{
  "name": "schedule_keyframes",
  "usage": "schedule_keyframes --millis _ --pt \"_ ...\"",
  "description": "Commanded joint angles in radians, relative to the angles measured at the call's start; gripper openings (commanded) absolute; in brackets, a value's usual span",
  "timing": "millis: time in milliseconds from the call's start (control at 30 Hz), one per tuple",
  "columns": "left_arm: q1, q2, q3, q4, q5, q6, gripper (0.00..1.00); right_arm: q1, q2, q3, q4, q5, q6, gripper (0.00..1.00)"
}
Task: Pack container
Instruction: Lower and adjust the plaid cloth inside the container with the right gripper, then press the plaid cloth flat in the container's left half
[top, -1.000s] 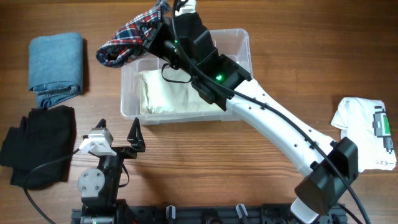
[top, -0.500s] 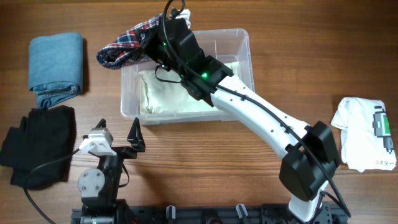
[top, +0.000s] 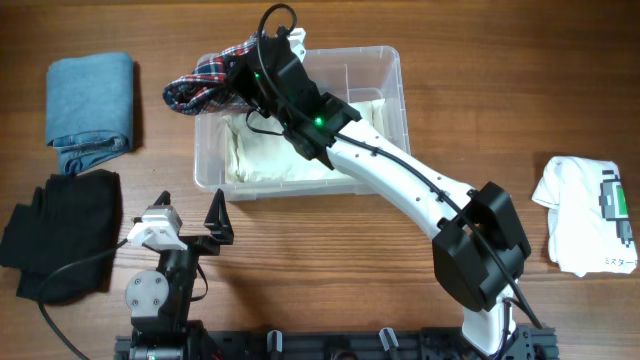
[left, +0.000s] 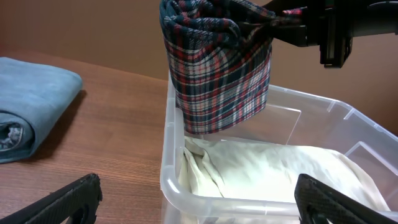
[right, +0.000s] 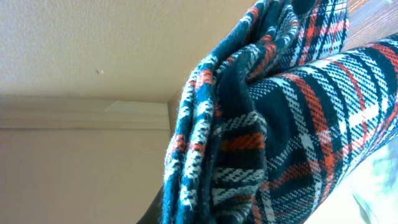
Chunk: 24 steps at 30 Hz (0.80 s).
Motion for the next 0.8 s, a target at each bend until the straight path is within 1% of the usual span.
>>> schedule_keyframes --millis 0,67,133,200,267,333,433,600,733,767 --pt "0.008 -0.007 -0.007 0.002 -0.006 -0.01 1.0 -0.007 0.003 0.005 0.008 0.026 0.027 0.06" --pt "0.008 -0.007 -0.007 0.002 -0.006 -0.01 1.0 -0.007 0.003 0.005 0.008 0.002 0.047 0.11" --pt "0.008 -0.007 -0.007 0.002 -0.006 -0.01 1.0 -0.007 0.003 0.005 0.008 -0.038 0.066 0.25" --pt "0.008 -0.007 -0.007 0.002 -0.006 -0.01 1.0 -0.007 0.003 0.005 0.009 -0.076 0.068 0.32" --pt "0.008 -0.007 -0.007 0.002 -0.006 -0.01 1.0 -0.007 0.0 0.005 0.009 -0.102 0.067 0.4" --pt "0.008 -0.007 -0.007 0.002 -0.006 -0.01 1.0 -0.007 -0.008 0.005 0.009 -0.125 0.067 0.45" --pt "0.008 -0.007 -0.007 0.002 -0.006 -0.01 1.0 -0.007 -0.035 0.005 0.004 -0.153 0.058 0.49" --pt "0.008 -0.007 -0.007 0.002 -0.006 -0.01 1.0 -0.007 -0.13 0.005 -0.051 -0.14 -0.037 0.51" --pt "0.008 -0.007 -0.007 0.002 -0.006 -0.01 1.0 -0.001 -0.232 0.005 -0.123 -0.171 -0.188 0.5" --pt "0.008 -0.007 -0.007 0.002 -0.006 -0.01 1.0 0.003 -0.253 0.005 -0.145 -0.171 -0.248 0.5"
